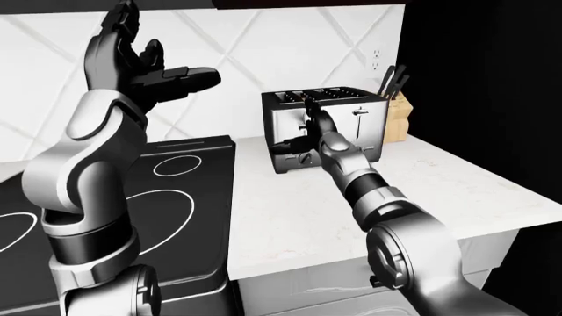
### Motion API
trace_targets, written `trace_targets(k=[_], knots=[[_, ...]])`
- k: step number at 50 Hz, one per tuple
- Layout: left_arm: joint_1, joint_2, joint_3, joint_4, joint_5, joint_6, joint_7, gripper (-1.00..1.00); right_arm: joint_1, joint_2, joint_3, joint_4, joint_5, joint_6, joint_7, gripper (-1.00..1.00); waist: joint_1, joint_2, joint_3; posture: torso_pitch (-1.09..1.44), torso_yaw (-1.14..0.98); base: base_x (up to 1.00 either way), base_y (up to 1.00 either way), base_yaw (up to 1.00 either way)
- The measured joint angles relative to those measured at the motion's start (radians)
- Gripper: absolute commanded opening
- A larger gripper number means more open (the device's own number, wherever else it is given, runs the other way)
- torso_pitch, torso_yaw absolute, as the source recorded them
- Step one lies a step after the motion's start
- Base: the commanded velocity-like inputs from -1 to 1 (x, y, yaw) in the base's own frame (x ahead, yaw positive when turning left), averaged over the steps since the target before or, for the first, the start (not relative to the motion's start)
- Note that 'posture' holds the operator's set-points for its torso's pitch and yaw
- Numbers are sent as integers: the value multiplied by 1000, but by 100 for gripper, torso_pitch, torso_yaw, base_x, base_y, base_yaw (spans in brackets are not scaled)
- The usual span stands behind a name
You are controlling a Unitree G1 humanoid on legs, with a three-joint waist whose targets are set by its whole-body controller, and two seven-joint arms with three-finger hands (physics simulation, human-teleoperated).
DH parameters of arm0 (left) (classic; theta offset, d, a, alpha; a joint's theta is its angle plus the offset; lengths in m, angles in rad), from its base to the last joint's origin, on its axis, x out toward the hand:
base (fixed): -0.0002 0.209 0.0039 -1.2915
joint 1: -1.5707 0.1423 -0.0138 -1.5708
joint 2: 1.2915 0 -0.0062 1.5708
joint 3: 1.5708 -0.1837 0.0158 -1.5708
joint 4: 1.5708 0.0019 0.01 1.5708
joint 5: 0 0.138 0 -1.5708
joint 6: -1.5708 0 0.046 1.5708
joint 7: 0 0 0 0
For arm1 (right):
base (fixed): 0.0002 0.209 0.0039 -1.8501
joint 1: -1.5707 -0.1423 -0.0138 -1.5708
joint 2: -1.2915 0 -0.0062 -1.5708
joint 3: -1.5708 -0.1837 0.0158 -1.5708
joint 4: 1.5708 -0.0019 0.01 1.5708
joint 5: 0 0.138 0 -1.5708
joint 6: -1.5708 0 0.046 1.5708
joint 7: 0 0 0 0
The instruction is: Push down the lever of the toaster to turn it on.
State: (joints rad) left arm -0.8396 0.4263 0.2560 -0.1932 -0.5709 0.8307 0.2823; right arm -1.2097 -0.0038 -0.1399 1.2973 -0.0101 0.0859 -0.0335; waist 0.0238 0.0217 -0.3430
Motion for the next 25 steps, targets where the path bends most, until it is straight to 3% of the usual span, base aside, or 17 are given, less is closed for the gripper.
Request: trace_targets(k=[25], knots=[[-3, 3, 1, -9, -9, 6, 7, 100, 40, 8, -11, 4, -10, -33, 1, 100, 1, -1, -3, -49, 0, 0, 0, 0]])
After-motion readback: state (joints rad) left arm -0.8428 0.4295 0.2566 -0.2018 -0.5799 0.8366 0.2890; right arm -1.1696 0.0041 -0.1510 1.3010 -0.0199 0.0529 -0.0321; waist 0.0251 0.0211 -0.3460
